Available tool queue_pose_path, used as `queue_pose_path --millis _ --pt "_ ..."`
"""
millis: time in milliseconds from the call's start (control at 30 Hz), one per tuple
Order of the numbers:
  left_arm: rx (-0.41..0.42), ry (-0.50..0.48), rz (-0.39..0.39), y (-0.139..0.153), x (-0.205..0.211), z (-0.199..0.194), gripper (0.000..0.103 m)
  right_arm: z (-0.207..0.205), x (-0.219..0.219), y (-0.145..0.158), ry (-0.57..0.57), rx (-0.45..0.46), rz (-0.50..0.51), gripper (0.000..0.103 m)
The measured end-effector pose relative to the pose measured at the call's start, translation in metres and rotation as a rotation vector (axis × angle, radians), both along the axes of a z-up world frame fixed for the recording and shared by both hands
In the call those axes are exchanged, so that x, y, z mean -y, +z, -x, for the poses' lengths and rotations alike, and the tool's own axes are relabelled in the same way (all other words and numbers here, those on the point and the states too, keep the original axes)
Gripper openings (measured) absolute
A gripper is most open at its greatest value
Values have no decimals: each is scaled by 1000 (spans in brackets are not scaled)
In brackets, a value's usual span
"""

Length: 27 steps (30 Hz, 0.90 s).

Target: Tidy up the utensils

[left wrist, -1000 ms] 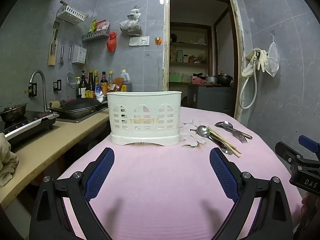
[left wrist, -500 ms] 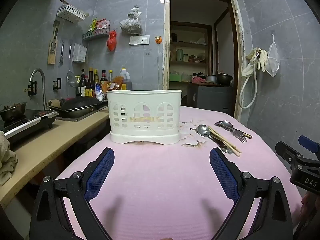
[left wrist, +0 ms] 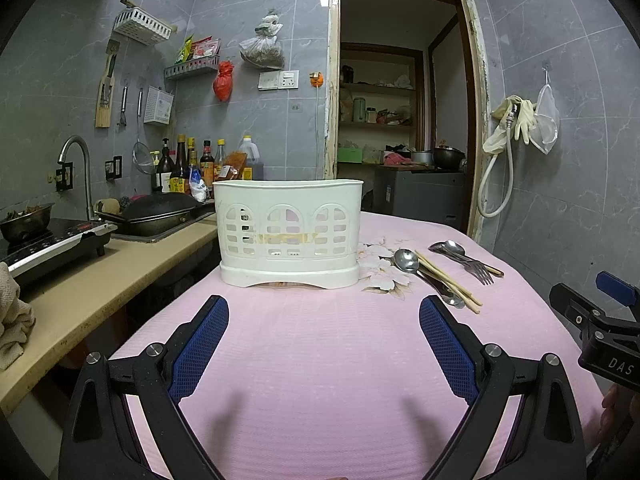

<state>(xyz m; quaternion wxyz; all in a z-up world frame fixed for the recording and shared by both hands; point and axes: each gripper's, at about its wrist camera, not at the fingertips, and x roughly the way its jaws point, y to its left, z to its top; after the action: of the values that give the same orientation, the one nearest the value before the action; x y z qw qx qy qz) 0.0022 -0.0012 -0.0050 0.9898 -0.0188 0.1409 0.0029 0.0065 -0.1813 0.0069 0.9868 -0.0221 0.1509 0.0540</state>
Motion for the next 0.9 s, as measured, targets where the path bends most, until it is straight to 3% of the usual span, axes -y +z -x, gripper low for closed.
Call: queue_pose_path --millis 900 --pt "-2 -3 1 -1 0 -1 94 -1 -1 -2 1 -4 -1 103"
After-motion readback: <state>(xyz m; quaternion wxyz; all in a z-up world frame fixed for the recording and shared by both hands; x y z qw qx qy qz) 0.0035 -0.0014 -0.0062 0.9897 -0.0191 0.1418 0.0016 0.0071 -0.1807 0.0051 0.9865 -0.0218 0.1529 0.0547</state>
